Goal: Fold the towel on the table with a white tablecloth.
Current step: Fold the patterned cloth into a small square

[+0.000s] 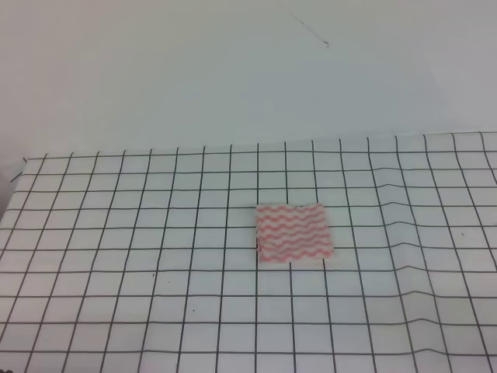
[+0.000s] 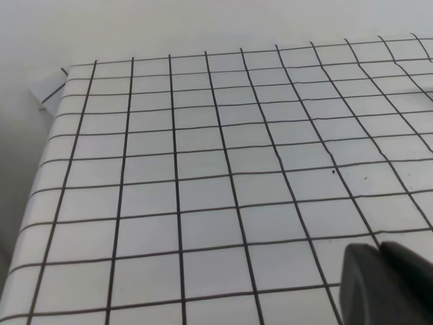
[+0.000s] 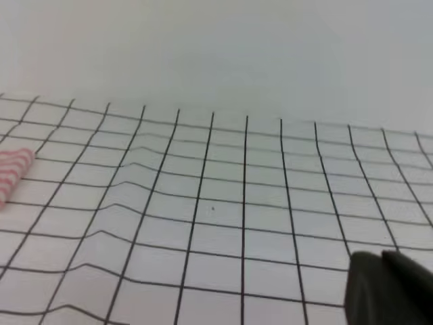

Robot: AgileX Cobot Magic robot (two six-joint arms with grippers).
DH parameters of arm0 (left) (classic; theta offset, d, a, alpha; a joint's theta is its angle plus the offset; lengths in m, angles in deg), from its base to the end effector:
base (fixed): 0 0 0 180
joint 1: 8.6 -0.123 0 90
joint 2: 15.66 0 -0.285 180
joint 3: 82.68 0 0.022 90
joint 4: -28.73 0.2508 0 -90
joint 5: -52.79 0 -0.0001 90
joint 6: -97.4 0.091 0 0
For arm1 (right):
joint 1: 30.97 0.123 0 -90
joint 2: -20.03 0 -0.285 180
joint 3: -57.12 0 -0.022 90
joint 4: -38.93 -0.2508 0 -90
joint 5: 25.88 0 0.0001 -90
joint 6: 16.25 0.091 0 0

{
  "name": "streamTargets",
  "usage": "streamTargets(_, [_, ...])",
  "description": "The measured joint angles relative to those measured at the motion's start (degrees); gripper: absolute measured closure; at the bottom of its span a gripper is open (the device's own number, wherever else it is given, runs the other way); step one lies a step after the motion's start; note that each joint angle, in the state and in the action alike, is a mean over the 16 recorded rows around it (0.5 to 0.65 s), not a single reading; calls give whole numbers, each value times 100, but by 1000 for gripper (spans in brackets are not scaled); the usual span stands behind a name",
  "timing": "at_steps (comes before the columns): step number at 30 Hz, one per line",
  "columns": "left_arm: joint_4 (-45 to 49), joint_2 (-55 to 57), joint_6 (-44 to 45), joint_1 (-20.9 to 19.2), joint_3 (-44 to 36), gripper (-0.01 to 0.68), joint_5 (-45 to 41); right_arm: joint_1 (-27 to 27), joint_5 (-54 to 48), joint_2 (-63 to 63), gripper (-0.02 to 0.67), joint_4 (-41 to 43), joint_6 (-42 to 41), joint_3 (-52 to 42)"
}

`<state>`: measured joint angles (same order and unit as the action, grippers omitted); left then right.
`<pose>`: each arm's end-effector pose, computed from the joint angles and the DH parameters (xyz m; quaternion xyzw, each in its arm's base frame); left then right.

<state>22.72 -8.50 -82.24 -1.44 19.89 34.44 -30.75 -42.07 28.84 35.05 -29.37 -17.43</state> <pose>0.0527 -0.0097 0.1838 0.0226 0.7814 -0.0807 0.6184 0.0546 0.0019 0.2024 -0.0700 0.7601 -0.0445 0.6445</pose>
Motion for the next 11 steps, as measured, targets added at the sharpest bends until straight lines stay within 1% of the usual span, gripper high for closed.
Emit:
streamTargets(5, [-2,-7,1,1,-12,672,9,-160,45,-215,652,67,95,-383])
streamTargets(11, [-5,-15,3,2,-28,672,20,-189,-151,-251,652,148,94,-460])
